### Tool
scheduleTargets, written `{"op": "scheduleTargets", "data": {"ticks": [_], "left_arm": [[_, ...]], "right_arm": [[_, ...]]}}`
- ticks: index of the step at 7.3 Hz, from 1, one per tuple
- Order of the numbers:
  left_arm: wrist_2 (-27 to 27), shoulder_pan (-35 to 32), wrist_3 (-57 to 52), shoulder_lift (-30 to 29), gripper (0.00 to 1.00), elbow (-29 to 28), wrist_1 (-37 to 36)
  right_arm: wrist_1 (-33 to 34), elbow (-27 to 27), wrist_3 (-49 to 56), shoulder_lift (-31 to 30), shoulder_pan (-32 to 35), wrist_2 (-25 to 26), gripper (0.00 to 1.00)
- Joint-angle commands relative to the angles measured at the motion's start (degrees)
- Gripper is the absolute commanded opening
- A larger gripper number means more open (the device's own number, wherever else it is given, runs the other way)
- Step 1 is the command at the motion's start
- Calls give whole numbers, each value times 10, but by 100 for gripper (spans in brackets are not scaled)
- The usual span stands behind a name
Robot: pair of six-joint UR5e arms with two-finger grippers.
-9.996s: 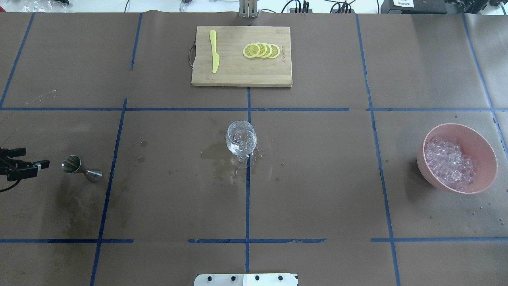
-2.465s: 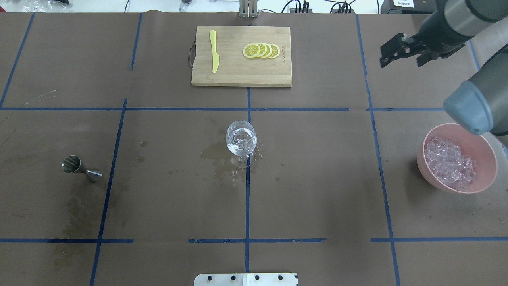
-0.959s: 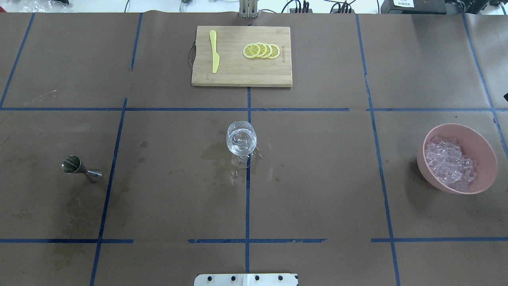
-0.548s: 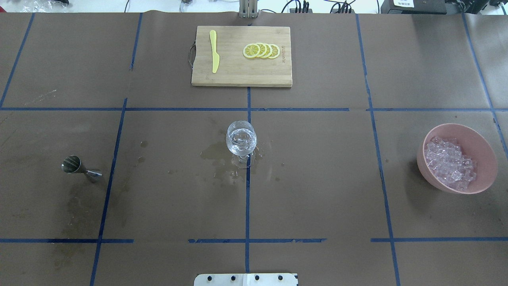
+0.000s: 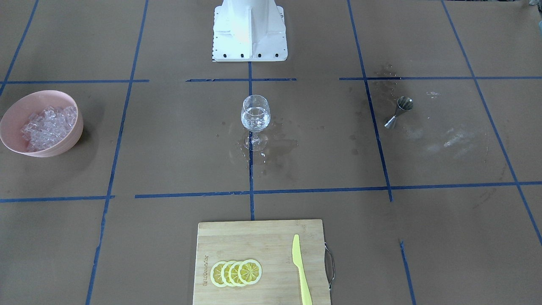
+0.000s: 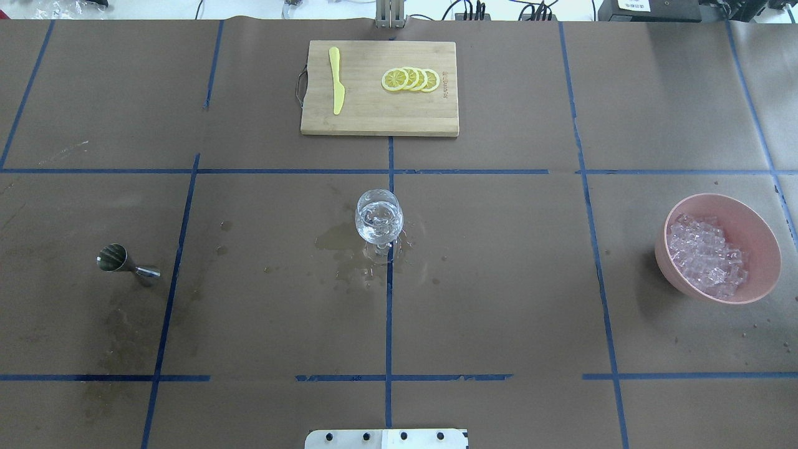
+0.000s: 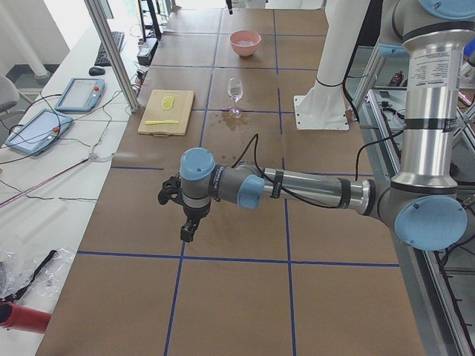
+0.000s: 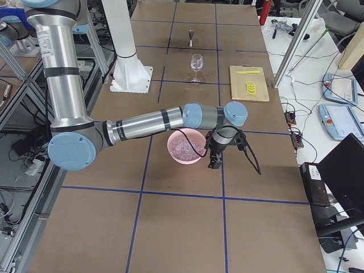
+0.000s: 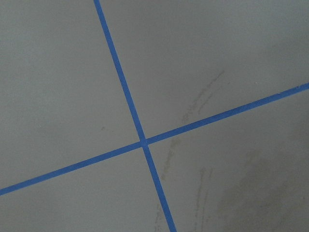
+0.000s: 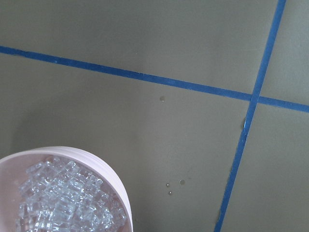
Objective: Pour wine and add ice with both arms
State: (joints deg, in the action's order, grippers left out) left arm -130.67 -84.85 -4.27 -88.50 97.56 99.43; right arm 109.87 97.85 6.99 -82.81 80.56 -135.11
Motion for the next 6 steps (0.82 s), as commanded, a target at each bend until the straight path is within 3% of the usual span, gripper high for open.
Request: {"op": "scheduleTargets", "data": {"ticks": [1, 3, 6], "left_arm": [[0, -2, 1, 6, 100, -2, -2], [-39, -2, 1, 7, 100, 0, -2], [-46, -9, 0, 5, 100, -2, -1]], "right_arm": [[1, -6, 2, -7, -1, 0, 100], [-65, -17, -3, -20, 0, 2, 100], [-69, -13, -5, -17, 0, -4, 100]]}}
